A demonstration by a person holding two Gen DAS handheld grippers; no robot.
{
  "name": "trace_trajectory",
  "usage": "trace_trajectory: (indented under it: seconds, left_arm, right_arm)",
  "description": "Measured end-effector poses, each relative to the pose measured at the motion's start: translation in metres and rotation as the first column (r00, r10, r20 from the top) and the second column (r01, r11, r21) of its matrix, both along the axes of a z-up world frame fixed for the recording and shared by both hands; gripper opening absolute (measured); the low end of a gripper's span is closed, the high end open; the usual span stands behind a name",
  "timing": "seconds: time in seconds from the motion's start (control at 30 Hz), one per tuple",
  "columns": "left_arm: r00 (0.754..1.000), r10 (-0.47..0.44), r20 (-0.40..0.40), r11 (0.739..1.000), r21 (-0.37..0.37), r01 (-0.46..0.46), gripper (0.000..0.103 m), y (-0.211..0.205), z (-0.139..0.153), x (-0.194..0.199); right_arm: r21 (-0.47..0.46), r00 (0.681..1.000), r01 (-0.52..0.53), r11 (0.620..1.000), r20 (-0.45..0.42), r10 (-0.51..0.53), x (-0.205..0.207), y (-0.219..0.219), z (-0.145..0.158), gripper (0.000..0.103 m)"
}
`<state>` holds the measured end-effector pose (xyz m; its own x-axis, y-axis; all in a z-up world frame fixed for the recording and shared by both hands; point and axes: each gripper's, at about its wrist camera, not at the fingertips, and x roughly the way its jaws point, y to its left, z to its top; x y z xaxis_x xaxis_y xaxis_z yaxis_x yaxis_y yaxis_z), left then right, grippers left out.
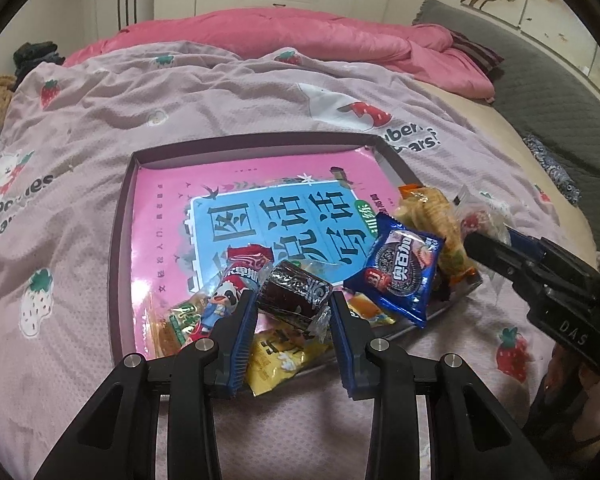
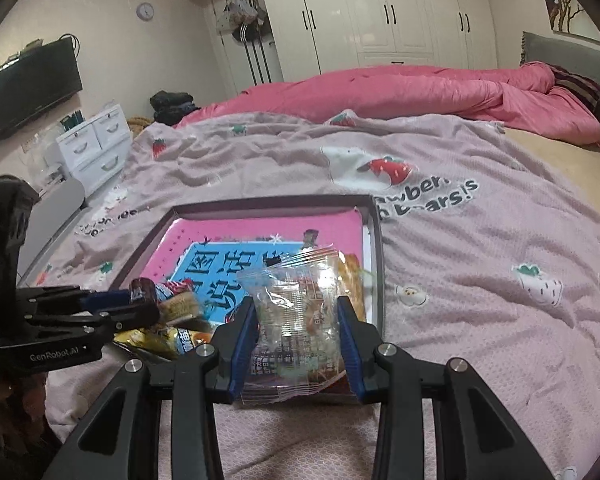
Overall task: Organize snacks
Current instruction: 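Carry the chocolate piece and candy bag over the tray with both grippers, then open both grippers to drop the chocolate and candy bag into the tray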
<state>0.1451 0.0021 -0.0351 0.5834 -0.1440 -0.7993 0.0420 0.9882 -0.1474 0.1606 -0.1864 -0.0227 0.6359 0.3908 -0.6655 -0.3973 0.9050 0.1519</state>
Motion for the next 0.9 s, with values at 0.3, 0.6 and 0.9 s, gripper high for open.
trace_trajectory:
  seconds: [0.3, 0.6, 0.9]
  left_arm:
    - [1.000, 0.006, -0.003, 1.000, 0.003, -0.006, 0.037, 0.005, -0.004, 0.005]
    - [1.000, 0.017, -0.003, 1.000, -0.002, -0.017, 0.037, 0.012, -0.006, 0.009]
    - [1.000, 0.018, -0.004, 1.000, -0.003, -0.018, 0.037, 0.013, -0.007, 0.009]
  right_arm:
    - [-0.018, 0.994, -0.103, 0.994, 0.039, 0.104, 0.000, 0.031, -0.004, 0.040]
    - [-0.070, 0.977, -0.202, 0.977, 0.048, 0.206, 0.005, 0.067, -0.015, 0.040]
    - [-0.095, 0.969, -0.241, 0.966, 0.024, 0.244, 0.008, 0.079, -0.026, 0.040]
